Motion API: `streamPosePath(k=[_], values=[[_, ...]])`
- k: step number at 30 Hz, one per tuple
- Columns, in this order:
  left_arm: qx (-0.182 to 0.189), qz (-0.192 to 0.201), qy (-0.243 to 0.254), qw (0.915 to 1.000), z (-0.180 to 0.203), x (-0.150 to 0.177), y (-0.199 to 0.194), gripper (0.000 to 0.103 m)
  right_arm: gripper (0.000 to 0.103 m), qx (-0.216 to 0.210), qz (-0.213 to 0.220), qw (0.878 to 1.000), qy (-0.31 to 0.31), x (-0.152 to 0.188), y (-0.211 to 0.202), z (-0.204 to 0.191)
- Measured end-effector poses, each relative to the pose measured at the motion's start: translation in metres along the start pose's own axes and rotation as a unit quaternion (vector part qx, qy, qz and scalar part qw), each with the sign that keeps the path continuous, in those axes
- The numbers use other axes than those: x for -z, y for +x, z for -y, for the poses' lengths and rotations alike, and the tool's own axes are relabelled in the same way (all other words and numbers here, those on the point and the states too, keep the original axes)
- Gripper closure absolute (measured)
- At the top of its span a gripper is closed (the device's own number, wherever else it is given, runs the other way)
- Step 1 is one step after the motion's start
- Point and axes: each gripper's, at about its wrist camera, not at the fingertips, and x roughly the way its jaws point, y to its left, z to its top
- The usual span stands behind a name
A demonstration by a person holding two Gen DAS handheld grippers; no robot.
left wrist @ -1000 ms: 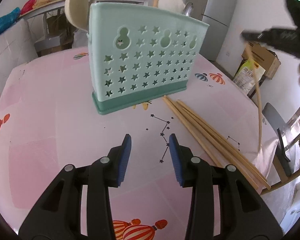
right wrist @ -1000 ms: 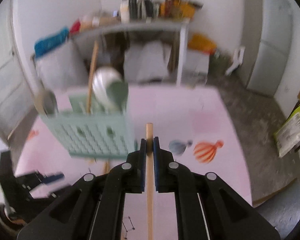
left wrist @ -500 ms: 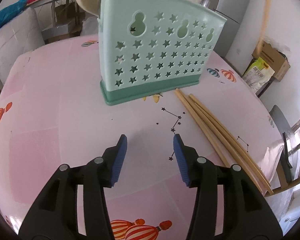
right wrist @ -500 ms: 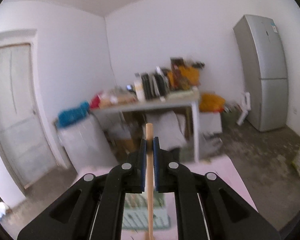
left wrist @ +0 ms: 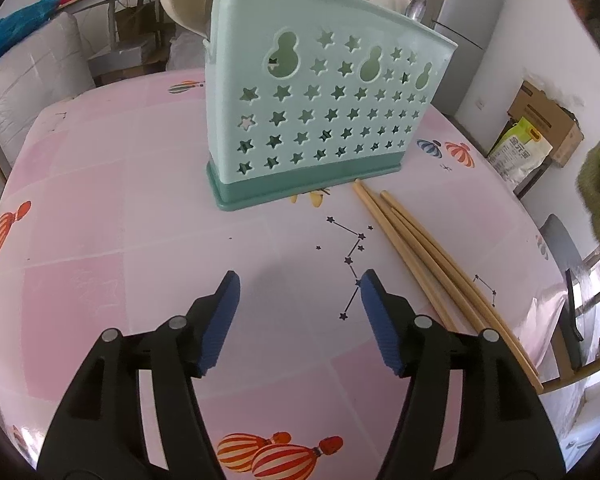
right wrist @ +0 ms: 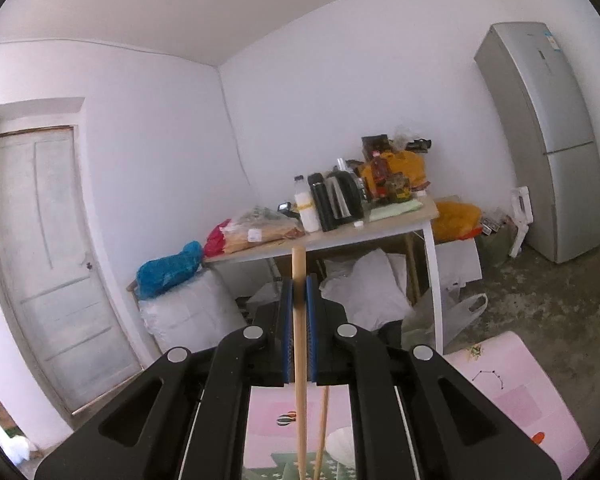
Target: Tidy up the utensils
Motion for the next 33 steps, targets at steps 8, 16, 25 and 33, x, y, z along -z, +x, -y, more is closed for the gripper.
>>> streamPosePath(k=[8,16,25,33], values=[[0.000,-0.001,-0.003,1.0000,0.000,0.000,-0.001,0.040,0.088,0.004,-0.083,0.996,0.035,0.055,0.016,0.033],[-0.003,-0.006,-0.002,1.0000,0.004,0.000,0.000,0.039,0.057,0.045,-0.079,0.994,0.055,0.067,-0.047,0.073],[-0.009,-0.010,0.001,0.9999,0.012,0.001,0.003,0.035,0.054,0.082,-0.162,0.981,0.062,0.104,-0.101,0.099],[-0.014,-0.019,0.007,0.9997,0.021,0.004,0.006,0.034,0.054,0.075,-0.323,0.940,0.086,0.188,-0.107,0.106]])
